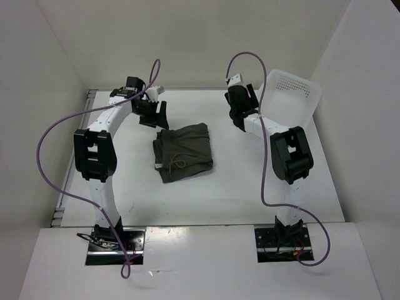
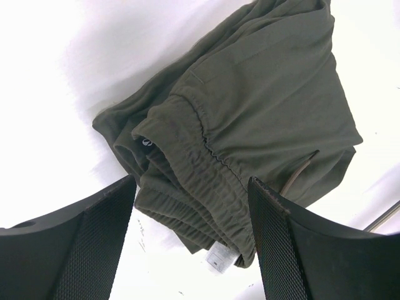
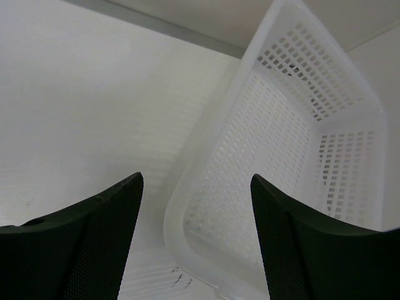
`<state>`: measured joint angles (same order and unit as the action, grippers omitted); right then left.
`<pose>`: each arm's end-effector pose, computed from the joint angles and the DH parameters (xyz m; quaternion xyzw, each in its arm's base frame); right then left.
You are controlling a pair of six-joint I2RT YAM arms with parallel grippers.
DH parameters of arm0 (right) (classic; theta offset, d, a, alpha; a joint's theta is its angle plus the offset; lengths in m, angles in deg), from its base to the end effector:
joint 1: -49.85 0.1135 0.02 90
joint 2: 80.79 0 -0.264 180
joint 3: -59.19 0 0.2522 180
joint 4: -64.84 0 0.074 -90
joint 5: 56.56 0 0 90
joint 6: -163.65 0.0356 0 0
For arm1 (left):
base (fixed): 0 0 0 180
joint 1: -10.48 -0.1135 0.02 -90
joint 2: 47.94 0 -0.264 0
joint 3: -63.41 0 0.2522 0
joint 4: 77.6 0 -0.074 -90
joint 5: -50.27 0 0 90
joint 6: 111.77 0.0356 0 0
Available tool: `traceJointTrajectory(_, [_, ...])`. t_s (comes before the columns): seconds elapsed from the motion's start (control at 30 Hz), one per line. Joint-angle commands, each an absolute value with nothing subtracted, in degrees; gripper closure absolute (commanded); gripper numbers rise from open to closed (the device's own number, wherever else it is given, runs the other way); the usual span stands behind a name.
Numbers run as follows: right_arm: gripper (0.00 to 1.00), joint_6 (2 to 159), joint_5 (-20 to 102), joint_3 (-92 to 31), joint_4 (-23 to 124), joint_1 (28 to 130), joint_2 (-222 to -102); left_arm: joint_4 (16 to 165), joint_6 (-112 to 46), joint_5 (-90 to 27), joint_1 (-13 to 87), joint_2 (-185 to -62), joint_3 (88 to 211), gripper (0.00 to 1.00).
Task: Fold and stack the shorts
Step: Fold the shorts
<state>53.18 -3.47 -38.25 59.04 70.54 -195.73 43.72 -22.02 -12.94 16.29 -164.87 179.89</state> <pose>0.4435 0.1446 0.2365 -0.1156 0.8030 -0.2634 0.5220 0.4421 -0.0611 0.2561 0.1071 0.9336 -0.2367 0.2467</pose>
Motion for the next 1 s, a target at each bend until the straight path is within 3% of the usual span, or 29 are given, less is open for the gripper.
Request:
traceJointTrajectory(0.0, [0.25, 50.8, -6.8, -37.1, 65.7, 70.9, -197.1, 44.1, -21.8, -12.7, 16.0, -162.3, 179.4, 0.21])
traceJointTrajectory(0.23, [0.25, 50.8, -7.3, -35.0, 65.8, 70.3, -195.5, 44.7, -21.8, -11.6, 16.0, -161.1, 177.8, 0.19])
traceJointTrajectory(0.57, [0.25, 48.8, -5.8, -19.4, 68.6, 69.8, -186.5, 45.2, -21.8, -12.1, 16.0, -160.1, 175.4, 0.19])
traceJointTrajectory(0.73, [0.62, 47.4, -1.4, -15.0, 65.1, 68.1, -180.2, 45.8, -21.8, -12.1, 16.0, -159.5, 174.8, 0.18])
traceJointTrajectory(0.9, [0.63, 43.0, 4.2, -8.0, 60.1, 68.1, -171.9, 45.8, -21.8, -12.1, 16.0, -158.9, 174.8, 0.18])
traceJointTrajectory(0.97, [0.72, 41.0, 6.5, -6.2, 57.2, 68.1, -169.2, 45.8, -21.8, -12.1, 16.0, -158.4, 174.8, 0.18])
